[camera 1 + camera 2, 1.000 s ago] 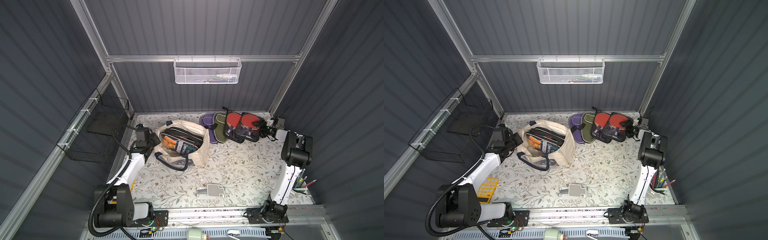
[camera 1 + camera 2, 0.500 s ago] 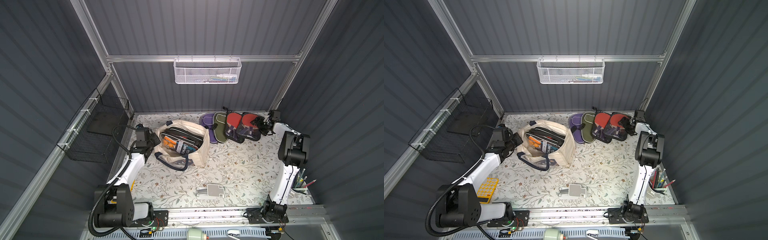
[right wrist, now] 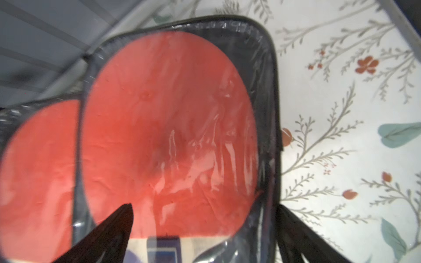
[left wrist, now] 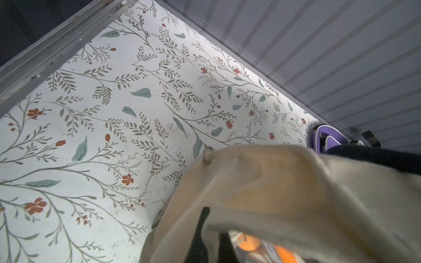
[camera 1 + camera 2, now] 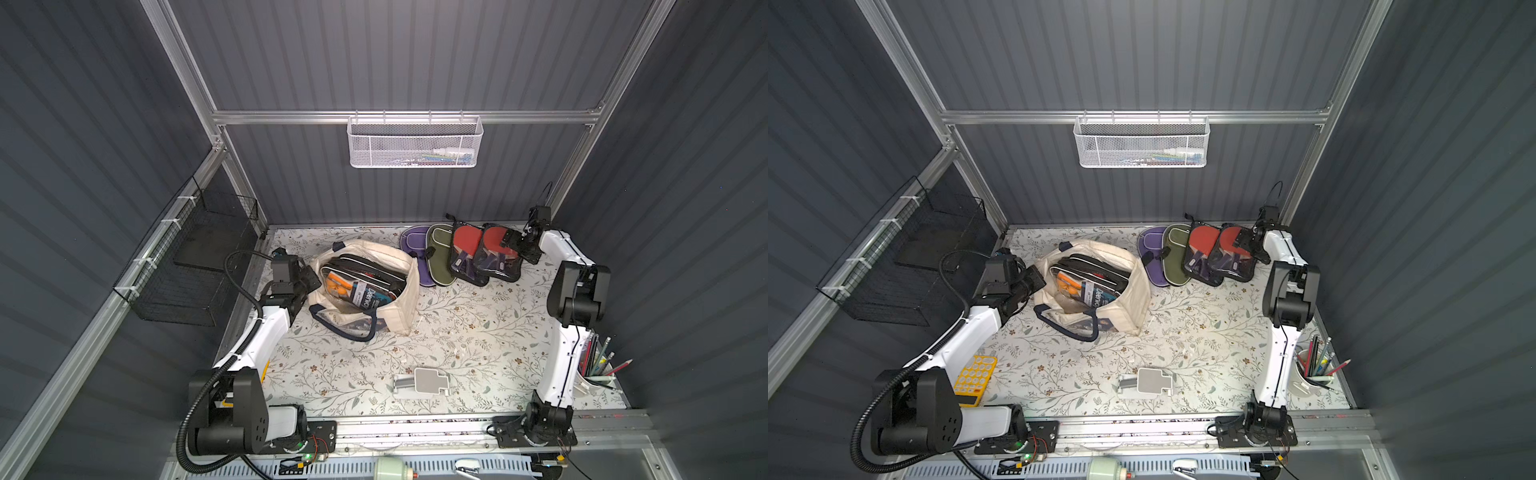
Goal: Remove the ping pong set from the canvas bag
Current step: Place the ping pong set at the ping pong set.
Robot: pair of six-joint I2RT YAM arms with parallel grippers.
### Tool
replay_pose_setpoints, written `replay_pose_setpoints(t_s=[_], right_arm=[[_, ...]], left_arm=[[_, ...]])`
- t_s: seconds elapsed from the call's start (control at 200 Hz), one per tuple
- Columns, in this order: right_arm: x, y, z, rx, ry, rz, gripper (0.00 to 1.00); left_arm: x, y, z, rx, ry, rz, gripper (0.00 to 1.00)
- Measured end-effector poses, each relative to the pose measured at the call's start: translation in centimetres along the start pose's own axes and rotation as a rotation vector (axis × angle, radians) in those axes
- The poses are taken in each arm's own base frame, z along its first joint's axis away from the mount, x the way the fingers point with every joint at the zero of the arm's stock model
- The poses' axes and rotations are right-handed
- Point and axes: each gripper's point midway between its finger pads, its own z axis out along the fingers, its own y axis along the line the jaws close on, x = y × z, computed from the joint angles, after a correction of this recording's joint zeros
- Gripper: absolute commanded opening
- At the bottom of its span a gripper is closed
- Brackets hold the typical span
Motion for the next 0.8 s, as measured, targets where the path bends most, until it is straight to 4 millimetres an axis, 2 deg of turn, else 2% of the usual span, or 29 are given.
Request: replay_pose_setpoints(t_s=[0.14, 0.375, 0.47, 0.575, 0.645, 0.8], right_arm=[[1.0, -0.7, 0.9, 0.042, 0.039, -0.013, 0.97], [1.1, -0.6, 0.7, 0.070, 0.034, -0.040, 0.97], [1.2, -0.3, 0.0, 0.068, 0.026, -0.048, 0.99], [1.3, 0.5, -2.3, 0.053, 0.004, -0.063, 0.99], [0.8, 1.7, -4.6, 0.028, -0.040, -0.080, 0.99], [-0.1, 6.4, -10.8, -0.076, -0.177, -0.150, 0.99]], left_arm=[[0.0, 0.0, 0.0, 0.000, 0.000, 0.000, 0.00], [0.0, 0.0, 0.0, 0.000, 0.000, 0.000, 0.00], [0.0, 0.0, 0.0, 0.000, 0.000, 0.000, 0.00], [0.0, 0.0, 0.0, 0.000, 0.000, 0.000, 0.00], [0.0, 0.0, 0.0, 0.003, 0.002, 0.000, 0.00], [0.0, -0.2, 0.0, 0.012, 0.002, 0.000, 0.00]])
